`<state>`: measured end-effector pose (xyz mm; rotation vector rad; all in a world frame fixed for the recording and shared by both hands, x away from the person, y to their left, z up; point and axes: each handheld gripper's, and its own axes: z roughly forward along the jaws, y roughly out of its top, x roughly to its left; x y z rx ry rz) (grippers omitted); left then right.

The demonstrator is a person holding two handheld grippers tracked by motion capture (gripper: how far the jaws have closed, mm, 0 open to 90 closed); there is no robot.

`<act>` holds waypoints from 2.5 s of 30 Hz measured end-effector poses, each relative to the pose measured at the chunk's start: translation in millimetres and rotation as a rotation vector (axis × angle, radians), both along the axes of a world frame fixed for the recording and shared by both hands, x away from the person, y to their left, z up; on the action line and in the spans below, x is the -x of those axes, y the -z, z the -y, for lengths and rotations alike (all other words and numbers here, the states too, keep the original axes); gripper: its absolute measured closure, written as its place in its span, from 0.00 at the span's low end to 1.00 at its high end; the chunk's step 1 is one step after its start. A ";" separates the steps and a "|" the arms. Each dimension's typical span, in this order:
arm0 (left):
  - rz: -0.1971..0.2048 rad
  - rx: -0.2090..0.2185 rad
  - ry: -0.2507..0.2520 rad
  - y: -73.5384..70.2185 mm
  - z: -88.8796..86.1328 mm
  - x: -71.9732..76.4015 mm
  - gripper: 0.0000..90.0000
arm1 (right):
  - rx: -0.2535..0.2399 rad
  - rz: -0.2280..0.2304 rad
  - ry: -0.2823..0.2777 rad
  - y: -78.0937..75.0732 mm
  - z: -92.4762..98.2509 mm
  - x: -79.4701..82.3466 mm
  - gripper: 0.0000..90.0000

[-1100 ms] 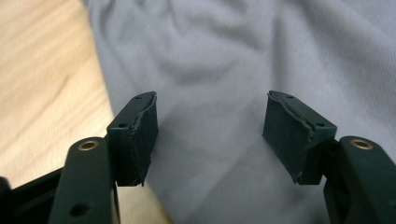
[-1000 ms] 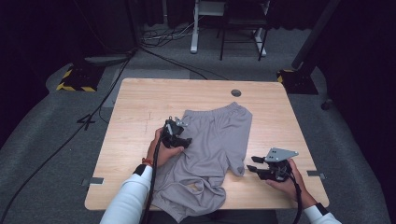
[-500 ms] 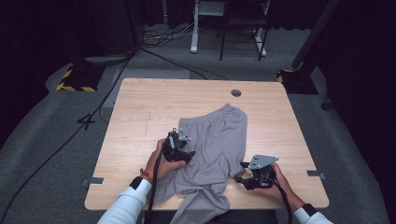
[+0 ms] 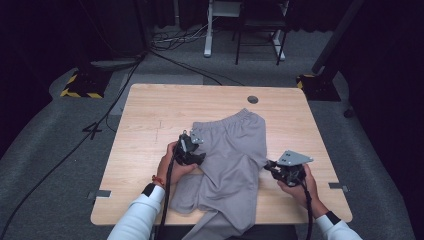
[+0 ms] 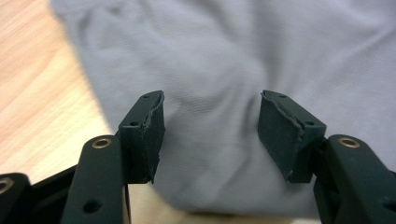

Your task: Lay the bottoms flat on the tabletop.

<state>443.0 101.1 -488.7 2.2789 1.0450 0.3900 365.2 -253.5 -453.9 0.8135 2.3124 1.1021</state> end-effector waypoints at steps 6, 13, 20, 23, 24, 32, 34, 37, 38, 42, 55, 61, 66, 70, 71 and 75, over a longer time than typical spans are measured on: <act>0.001 -0.004 -0.022 -0.3 -2.3 -15.7 0.47 | -0.058 0.066 0.054 -30.3 10.0 -7.1 0.90; 0.036 -0.088 -0.051 -3.6 -8.7 -19.4 0.47 | -0.071 0.166 0.021 -78.4 -10.7 -13.3 0.90; 0.054 -0.099 -0.030 -3.4 -4.4 -13.3 0.49 | 0.030 0.165 -0.059 -83.3 -69.0 -33.1 0.90; 0.049 -0.092 -0.030 -3.4 -7.7 -12.0 0.49 | 0.051 0.111 -0.085 -70.6 -89.8 -51.9 0.90; 0.041 -0.082 -0.032 -3.2 -8.9 -11.8 0.49 | 0.065 0.101 -0.090 -65.3 -96.4 -57.5 0.90; 0.035 0.050 0.036 -8.3 -2.4 7.2 0.36 | 0.176 -0.005 -0.070 -17.0 -133.1 -95.3 0.70; 0.040 0.065 0.061 -10.5 1.1 12.2 0.35 | 0.188 -0.013 -0.057 -13.2 -134.8 -97.0 0.65; 0.052 0.084 0.151 -19.8 17.5 37.8 0.32 | 0.169 -0.058 -0.067 -9.1 -129.9 -97.9 0.49; 0.058 0.084 0.175 -20.5 20.7 43.1 0.32 | 0.171 -0.065 -0.070 -10.6 -126.8 -96.5 0.48; 0.051 0.067 0.221 -15.6 31.6 55.0 0.33 | 0.135 -0.080 -0.102 -20.6 -104.2 -83.4 0.47; 0.030 0.015 0.228 3.3 38.9 54.6 0.38 | 0.175 -0.146 -0.103 29.3 -48.1 -58.6 0.59; 0.046 0.006 0.209 2.5 31.2 52.9 0.48 | 0.184 -0.112 -0.060 34.2 -51.5 -65.1 0.86; 0.049 -0.013 0.192 0.5 23.6 48.5 0.65 | 0.168 -0.052 -0.019 20.9 -40.5 -65.8 0.99; 0.066 -0.044 0.184 -0.6 22.5 46.9 0.80 | 0.110 0.007 0.035 -4.8 -22.2 -66.1 0.99; 0.079 -0.055 0.186 -0.4 22.7 46.9 0.84 | 0.105 0.029 0.054 -11.6 -18.0 -66.2 0.99; 0.089 -0.069 0.187 -2.7 19.1 42.0 0.91 | 0.076 0.076 0.112 -36.3 -2.1 -69.1 0.99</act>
